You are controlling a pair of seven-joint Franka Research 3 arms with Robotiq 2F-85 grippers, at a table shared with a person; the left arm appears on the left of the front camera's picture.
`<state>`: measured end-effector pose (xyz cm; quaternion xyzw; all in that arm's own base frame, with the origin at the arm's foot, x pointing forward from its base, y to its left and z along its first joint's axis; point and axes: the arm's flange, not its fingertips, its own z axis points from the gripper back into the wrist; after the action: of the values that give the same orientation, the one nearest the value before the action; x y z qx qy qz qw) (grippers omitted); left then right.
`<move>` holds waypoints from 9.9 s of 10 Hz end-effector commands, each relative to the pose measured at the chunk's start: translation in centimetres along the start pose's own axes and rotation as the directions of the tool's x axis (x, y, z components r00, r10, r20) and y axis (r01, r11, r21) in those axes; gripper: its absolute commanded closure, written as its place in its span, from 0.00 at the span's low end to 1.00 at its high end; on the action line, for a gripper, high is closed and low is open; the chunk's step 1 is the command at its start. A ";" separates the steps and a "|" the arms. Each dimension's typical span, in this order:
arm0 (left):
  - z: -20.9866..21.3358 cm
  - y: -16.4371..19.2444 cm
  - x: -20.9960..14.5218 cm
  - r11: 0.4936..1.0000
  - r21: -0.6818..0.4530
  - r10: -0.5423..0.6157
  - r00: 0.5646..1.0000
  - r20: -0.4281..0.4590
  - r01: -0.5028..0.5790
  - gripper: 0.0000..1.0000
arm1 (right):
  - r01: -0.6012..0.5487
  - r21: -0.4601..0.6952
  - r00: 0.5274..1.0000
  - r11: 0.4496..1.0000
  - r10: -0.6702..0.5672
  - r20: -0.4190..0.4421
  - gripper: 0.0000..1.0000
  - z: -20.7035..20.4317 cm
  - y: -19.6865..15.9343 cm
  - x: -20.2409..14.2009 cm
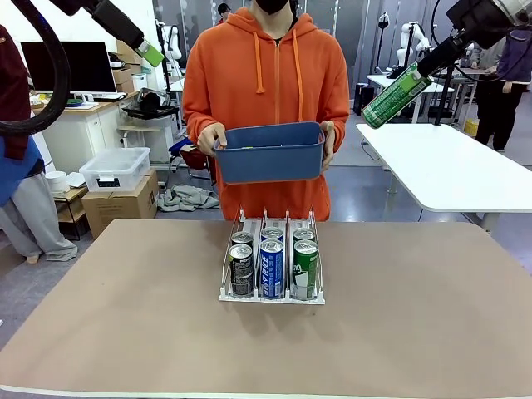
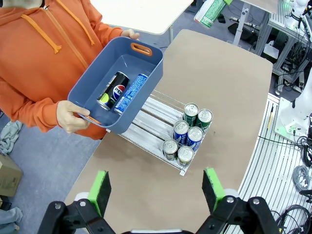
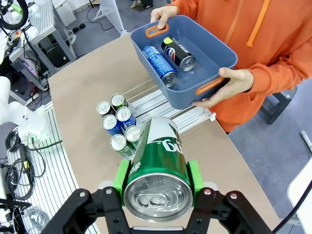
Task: Fill the beverage cans into the dispenser.
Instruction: Place the picked Sprite in the line of the Automatic Can Dispenser with the same cans.
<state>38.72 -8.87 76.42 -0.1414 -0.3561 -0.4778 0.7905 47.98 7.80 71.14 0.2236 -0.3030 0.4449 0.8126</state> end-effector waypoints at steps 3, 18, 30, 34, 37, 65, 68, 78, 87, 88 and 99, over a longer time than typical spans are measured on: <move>0.1 -0.1 -0.1 1.000 -0.004 -0.005 1.000 -0.006 0.005 0.00 | -0.003 -0.002 1.000 1.000 0.003 0.003 1.00 0.2 0.1 0.1; 0.1 -0.1 -0.1 1.000 -0.004 -0.005 1.000 -0.006 0.005 0.00 | 0.186 -0.188 0.938 0.964 -0.231 -0.258 0.42 -3.7 17.7 -5.5; 0.1 -0.1 -0.1 1.000 -0.004 -0.005 1.000 -0.006 0.005 0.00 | 0.134 -0.179 0.944 0.975 -0.180 -0.276 0.42 -8.6 18.8 -8.6; 0.1 -0.1 -0.1 1.000 -0.004 -0.005 1.000 -0.006 0.005 0.00 | 0.154 -0.247 0.923 0.957 -0.229 -0.308 0.42 -14.4 21.0 -8.7; 0.1 -0.1 -0.1 1.000 -0.004 -0.005 1.000 -0.006 0.005 0.00 | 0.105 -0.303 0.945 0.947 -0.190 -0.268 0.42 -17.2 22.7 -9.9; 0.1 -0.1 -0.1 1.000 -0.004 -0.005 1.000 -0.006 0.005 0.00 | 0.083 -0.275 0.949 0.958 -0.160 -0.270 0.42 -31.1 15.6 -8.2; 0.1 -0.1 -0.1 1.000 -0.004 -0.005 1.000 -0.006 0.005 0.00 | 0.074 -0.210 0.945 0.975 -0.136 -0.297 0.42 -31.6 17.3 -8.3; 0.1 -0.1 -0.1 1.000 -0.004 -0.005 1.000 -0.006 0.005 0.00 | 0.060 -0.228 0.941 0.972 -0.131 -0.312 0.42 -33.2 16.6 -8.0; 0.1 -0.1 -0.1 1.000 -0.004 -0.005 1.000 -0.006 0.005 0.00 | 0.086 -0.243 0.920 0.966 -0.171 -0.354 0.42 -35.1 14.7 -8.9; 0.1 -0.1 -0.1 1.000 -0.004 -0.005 1.000 -0.006 0.005 0.00 | 0.087 -0.235 0.912 0.968 -0.173 -0.373 0.42 -35.3 15.0 -9.3; 0.1 -0.1 -0.1 1.000 -0.004 -0.005 1.000 -0.006 0.005 0.00 | 0.100 -0.217 0.880 0.971 -0.188 -0.437 0.00 -34.4 16.0 -9.3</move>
<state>38.70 -8.91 76.46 -0.1414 -0.3562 -0.4783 0.7902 40.57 32.22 41.05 0.0662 -0.1320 0.4000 0.9045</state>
